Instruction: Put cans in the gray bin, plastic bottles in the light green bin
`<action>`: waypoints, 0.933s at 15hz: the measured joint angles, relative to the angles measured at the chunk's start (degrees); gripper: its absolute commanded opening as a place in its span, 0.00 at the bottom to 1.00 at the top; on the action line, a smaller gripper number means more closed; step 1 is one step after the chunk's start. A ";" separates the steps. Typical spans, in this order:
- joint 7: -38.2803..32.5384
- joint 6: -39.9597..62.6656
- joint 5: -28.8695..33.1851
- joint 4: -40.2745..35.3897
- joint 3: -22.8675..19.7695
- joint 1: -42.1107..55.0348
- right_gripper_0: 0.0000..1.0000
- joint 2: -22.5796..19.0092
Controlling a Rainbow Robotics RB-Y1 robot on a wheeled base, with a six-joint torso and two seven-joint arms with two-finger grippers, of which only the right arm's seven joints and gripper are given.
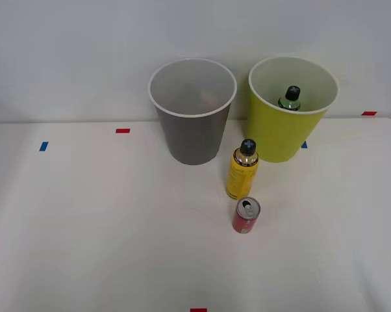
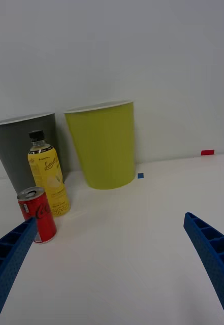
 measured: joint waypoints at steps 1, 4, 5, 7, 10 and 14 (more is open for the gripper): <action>0.20 -0.01 -0.13 0.01 0.04 0.18 1.00 0.01; 0.41 -0.08 -0.35 -0.02 0.28 0.69 1.00 0.01; 0.41 -0.10 -0.37 -0.04 0.35 0.75 1.00 0.02; 0.41 -0.11 -0.38 -0.04 0.38 0.77 1.00 0.03; 0.41 -0.11 -0.39 -0.04 0.38 0.78 1.00 0.03; 0.42 -0.11 -0.39 -0.05 0.38 0.78 1.00 0.03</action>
